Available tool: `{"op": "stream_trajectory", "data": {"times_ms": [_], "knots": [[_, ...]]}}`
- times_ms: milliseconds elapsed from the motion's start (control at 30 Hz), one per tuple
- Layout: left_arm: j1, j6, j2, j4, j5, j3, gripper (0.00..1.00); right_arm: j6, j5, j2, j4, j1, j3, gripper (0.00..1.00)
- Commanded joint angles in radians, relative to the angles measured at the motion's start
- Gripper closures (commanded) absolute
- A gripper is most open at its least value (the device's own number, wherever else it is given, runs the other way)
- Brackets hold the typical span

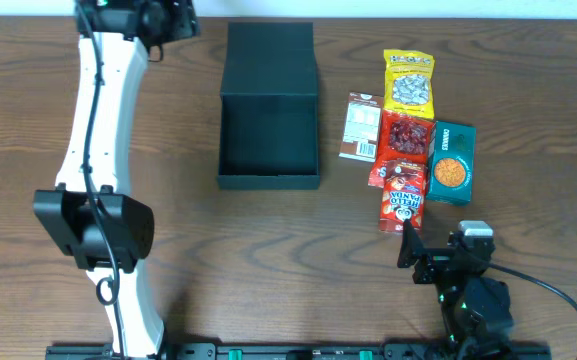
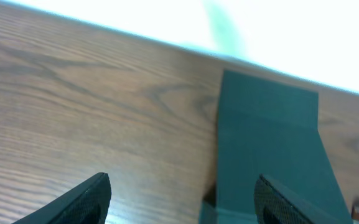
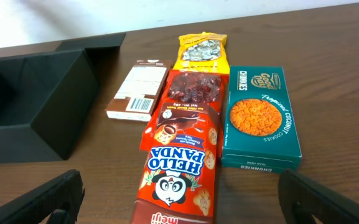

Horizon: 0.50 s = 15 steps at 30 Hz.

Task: Pack container
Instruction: 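Raise the left arm away from the box to the back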

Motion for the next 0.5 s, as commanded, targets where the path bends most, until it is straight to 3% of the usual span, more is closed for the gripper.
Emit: {"op": "stream_trajectory", "data": {"times_ms": [0,267,467], "knots": [[0.035,-0.012,0.003,0.028,0.011,0.016,0.25,0.011,0.0,-0.006,-0.005,-0.001,-0.011,0.01],[0.06,-0.011,0.003,0.073,0.01,0.016,0.24,0.011,0.0,-0.006,-0.005,-0.001,-0.011,0.01],[0.058,-0.011,0.003,0.043,0.01,0.012,0.24,0.052,-0.018,-0.006,0.248,-0.001,-0.011,0.01]]}}
